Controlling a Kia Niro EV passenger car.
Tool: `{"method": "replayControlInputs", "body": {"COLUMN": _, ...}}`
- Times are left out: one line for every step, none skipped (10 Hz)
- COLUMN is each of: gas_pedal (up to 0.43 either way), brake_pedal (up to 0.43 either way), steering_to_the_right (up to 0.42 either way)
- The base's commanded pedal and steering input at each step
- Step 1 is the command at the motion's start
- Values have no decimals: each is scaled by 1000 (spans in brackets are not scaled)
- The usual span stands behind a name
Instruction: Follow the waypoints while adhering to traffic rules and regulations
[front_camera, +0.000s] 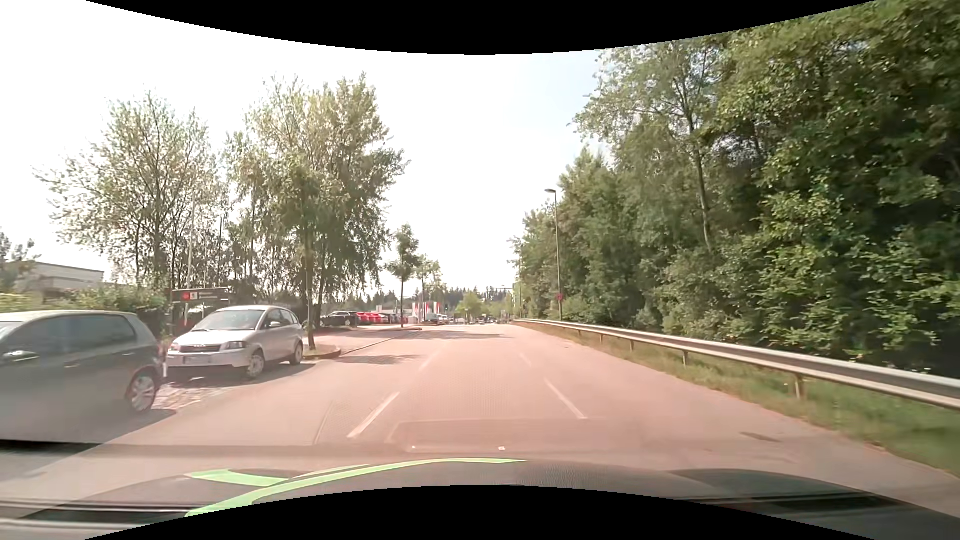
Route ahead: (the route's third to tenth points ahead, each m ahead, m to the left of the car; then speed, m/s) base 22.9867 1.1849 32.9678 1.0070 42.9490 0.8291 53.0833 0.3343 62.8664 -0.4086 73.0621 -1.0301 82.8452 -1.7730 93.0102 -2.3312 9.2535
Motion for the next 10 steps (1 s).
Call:
{"method": "replayControlInputs", "body": {"gas_pedal": 299, "brake_pedal": 0, "steering_to_the_right": -2}}
{"method": "replayControlInputs", "body": {"gas_pedal": 299, "brake_pedal": 0, "steering_to_the_right": -3}}
{"method": "replayControlInputs", "body": {"gas_pedal": 268, "brake_pedal": 0, "steering_to_the_right": -3}}
{"method": "replayControlInputs", "body": {"gas_pedal": 240, "brake_pedal": 0, "steering_to_the_right": -5}}
{"method": "replayControlInputs", "body": {"gas_pedal": 240, "brake_pedal": 0, "steering_to_the_right": -8}}
{"method": "replayControlInputs", "body": {"gas_pedal": 240, "brake_pedal": 0, "steering_to_the_right": -6}}
{"method": "replayControlInputs", "body": {"gas_pedal": 228, "brake_pedal": 0, "steering_to_the_right": -2}}
{"method": "replayControlInputs", "body": {"gas_pedal": 228, "brake_pedal": 0, "steering_to_the_right": -1}}
{"method": "replayControlInputs", "body": {"gas_pedal": 228, "brake_pedal": 0, "steering_to_the_right": 0}}
{"method": "replayControlInputs", "body": {"gas_pedal": 220, "brake_pedal": 0, "steering_to_the_right": 0}}
